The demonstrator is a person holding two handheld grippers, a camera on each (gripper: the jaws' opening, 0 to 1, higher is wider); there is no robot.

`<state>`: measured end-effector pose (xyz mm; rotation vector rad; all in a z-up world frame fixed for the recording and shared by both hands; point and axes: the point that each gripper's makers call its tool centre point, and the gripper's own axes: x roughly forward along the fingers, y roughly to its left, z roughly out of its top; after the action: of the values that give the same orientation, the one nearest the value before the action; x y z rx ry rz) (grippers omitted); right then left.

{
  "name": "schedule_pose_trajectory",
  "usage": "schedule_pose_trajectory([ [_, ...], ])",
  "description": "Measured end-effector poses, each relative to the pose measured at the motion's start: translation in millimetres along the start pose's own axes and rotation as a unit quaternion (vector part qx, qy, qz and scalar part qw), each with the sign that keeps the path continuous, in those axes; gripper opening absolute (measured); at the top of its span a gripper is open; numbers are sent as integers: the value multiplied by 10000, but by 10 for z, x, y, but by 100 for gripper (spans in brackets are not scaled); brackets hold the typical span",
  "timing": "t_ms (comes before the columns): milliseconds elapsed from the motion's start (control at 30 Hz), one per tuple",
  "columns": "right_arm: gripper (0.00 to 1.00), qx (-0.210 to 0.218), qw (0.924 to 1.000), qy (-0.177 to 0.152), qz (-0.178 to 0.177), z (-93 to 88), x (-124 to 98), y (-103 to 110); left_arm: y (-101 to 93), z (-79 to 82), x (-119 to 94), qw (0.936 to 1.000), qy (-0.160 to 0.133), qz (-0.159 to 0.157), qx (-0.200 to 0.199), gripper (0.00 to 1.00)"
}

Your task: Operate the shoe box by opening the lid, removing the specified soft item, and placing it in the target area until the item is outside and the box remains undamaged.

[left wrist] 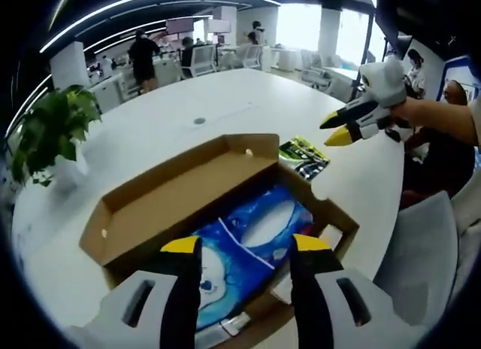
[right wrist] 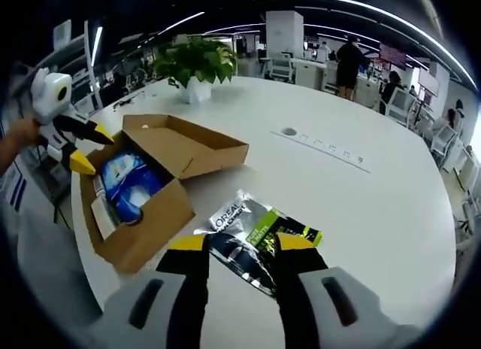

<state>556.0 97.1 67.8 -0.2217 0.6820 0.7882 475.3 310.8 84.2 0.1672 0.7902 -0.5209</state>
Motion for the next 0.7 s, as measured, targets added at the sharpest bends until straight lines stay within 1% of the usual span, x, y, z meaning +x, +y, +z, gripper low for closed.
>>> schedule_pose_trajectory([
  [100,33,-10,9999,-64,88,55,-6,122,66,-50,-65,9999,-27,124,-70,47],
  [200,34,154,9993,-91,335,113,-16,303,149,-106,-140,9996,-41,229,-137,47],
  [233,34,157,9992,-101,342,122,-18,318,175,-133,-178,9995,-47,276,-163,47],
  [367,34,21,9988,-156,468,185,-22,482,248,-203,-287,9987,-85,396,-296,47],
  [567,34,-45,9978,-177,634,249,23,663,380,-332,-425,9977,-66,576,-355,48],
  [700,34,-55,9971,-176,733,267,67,781,464,-366,-496,9964,-126,687,-473,48],
])
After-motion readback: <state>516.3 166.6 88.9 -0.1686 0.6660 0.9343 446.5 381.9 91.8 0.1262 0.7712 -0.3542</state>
